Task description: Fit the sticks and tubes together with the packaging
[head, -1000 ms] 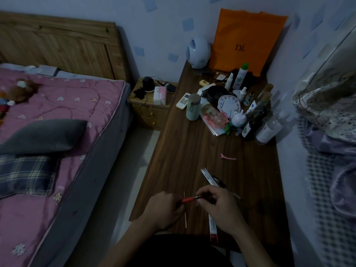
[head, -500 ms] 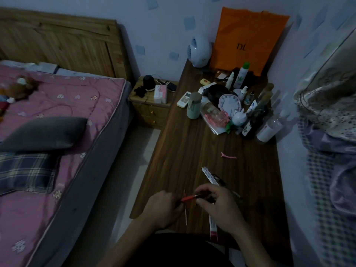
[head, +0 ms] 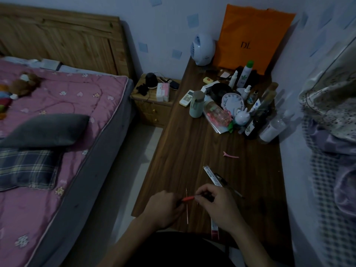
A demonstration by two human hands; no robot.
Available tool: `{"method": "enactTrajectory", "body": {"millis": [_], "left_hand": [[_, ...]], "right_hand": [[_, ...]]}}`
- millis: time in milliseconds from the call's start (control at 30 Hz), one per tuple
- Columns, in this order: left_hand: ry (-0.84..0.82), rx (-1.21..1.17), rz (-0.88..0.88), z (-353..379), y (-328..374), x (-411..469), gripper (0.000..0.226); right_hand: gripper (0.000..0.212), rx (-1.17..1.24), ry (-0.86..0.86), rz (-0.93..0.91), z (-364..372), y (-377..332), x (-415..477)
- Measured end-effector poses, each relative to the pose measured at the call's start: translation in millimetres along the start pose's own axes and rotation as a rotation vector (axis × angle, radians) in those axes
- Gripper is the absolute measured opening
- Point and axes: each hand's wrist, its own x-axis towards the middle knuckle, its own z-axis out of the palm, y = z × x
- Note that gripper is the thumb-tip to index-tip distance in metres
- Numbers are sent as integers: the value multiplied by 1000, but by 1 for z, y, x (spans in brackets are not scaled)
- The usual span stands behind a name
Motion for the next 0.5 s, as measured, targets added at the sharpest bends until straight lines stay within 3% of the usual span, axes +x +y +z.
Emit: {"method": "enactTrajectory", "body": {"millis": [100, 500], "left_hand": [[0, -3, -6, 0, 0, 1, 40], [-18, -12, 35, 7, -5, 3, 50]], "right_hand": [[22, 19, -10, -10, -1, 1, -1], [12, -60, 9, 3, 3, 8, 3]]}}
